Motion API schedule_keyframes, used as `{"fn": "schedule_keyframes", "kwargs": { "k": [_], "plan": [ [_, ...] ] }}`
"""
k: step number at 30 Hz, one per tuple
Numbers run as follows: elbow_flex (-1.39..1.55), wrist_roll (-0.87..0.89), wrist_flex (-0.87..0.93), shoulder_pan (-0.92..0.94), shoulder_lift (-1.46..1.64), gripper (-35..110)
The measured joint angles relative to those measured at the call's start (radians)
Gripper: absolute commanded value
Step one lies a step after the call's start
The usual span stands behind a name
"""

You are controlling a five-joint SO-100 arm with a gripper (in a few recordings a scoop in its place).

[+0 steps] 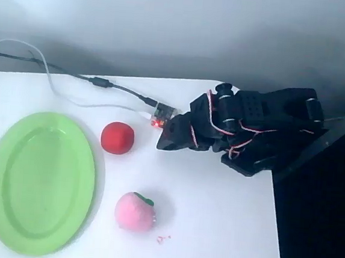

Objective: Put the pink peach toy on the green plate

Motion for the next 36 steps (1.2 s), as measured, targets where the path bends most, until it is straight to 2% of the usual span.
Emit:
{"fn": "schedule_keyframes", "kwargs": {
  "k": [6, 18, 22, 23, 26, 31, 36],
  "plan": [
    [0.000, 0.067, 0.018, 0.008, 0.000, 0],
    [-0.221, 0.058, -0.209, 0.054, -0.094, 1],
    [-0.393, 0.215, -0.218, -0.041, -0.233, 22],
    [-0.443, 0.256, -0.219, -0.083, -0.279, 31],
    [-0.624, 0.374, -0.235, -0.213, -0.462, 43],
    [-0.954, 0.443, -0.236, -0.390, -0.790, 52],
    [-1.183, 0.506, -0.236, -0.511, -1.049, 52]
  ]
}}
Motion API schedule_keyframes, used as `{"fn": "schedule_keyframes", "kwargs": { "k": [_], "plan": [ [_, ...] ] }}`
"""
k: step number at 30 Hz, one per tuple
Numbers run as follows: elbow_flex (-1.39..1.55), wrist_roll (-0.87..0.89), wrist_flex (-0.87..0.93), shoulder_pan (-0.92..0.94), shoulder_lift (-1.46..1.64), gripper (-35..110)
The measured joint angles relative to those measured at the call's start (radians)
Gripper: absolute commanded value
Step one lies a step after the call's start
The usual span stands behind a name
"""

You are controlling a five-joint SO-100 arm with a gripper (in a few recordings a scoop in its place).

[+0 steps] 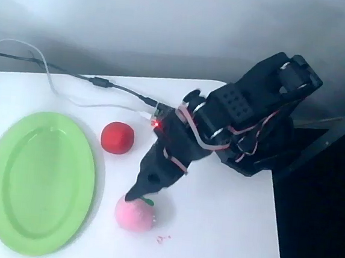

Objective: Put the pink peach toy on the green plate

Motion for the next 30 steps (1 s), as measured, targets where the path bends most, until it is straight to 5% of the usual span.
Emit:
{"fn": "schedule_keyframes", "kwargs": {
  "k": [11, 25, 30],
  "plan": [
    [-0.089, 0.140, -0.114, -0.187, -0.383, 48],
    [-0.186, 0.037, -0.178, -0.083, -0.658, 43],
    [-0.183, -0.003, -0.172, -0.029, -0.676, 28]
  ]
}}
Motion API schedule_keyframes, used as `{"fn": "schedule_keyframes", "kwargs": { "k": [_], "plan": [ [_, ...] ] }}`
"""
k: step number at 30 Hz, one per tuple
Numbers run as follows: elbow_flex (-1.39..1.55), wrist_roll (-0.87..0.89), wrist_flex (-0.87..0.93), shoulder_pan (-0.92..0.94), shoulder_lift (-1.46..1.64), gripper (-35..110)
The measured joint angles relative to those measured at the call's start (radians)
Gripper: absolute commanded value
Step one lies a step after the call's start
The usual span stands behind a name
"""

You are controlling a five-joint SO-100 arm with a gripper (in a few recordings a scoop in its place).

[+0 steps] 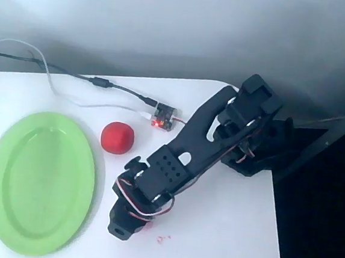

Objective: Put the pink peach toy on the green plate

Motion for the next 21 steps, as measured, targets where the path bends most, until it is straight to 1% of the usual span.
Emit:
{"fn": "schedule_keyframes", "kwargs": {
  "k": [4, 7, 9, 11, 14, 16, 21],
  "plan": [
    [0.037, 0.003, 0.014, 0.008, -0.003, 23],
    [0.057, -0.005, 0.011, 0.005, -0.002, 27],
    [0.060, -0.006, 0.011, 0.006, 0.000, 26],
    [0.074, -0.006, 0.011, 0.006, 0.000, 23],
    [0.075, 0.003, 0.015, 0.008, 0.000, 14],
    [0.086, 0.000, 0.018, 0.008, 0.006, 1],
    [0.106, 0.000, 0.046, 0.009, 0.025, 0]
  ]
}}
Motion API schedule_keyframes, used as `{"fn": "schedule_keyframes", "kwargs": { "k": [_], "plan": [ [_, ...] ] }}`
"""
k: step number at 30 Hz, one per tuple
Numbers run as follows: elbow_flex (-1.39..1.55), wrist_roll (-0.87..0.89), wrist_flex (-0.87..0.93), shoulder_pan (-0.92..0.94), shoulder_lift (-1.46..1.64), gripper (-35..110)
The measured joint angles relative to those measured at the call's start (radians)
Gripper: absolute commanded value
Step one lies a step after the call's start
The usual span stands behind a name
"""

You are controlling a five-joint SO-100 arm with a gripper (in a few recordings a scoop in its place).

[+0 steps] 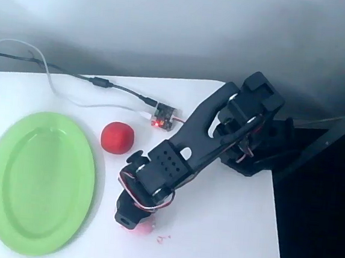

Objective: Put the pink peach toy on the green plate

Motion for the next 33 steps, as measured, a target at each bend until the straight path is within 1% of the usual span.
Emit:
{"fn": "schedule_keyframes", "kwargs": {
  "k": [3, 7, 10, 15, 18, 20, 23, 28, 33],
  "plan": [
    [0.017, -0.002, -0.005, 0.000, 0.025, 0],
    [0.012, -0.023, 0.063, 0.017, 0.080, 0],
    [-0.089, -0.114, 0.161, 0.087, 0.137, 0],
    [-0.307, -0.308, 0.193, 0.272, 0.150, 0],
    [-0.462, -0.443, 0.198, 0.356, 0.035, 0],
    [-0.566, -0.479, 0.199, 0.385, -0.080, 0],
    [-0.721, -0.497, 0.193, 0.410, -0.270, 0],
    [-0.916, -0.497, 0.129, 0.417, -0.538, 0],
    [-1.008, -0.499, 0.106, 0.407, -0.670, 0]
  ]
}}
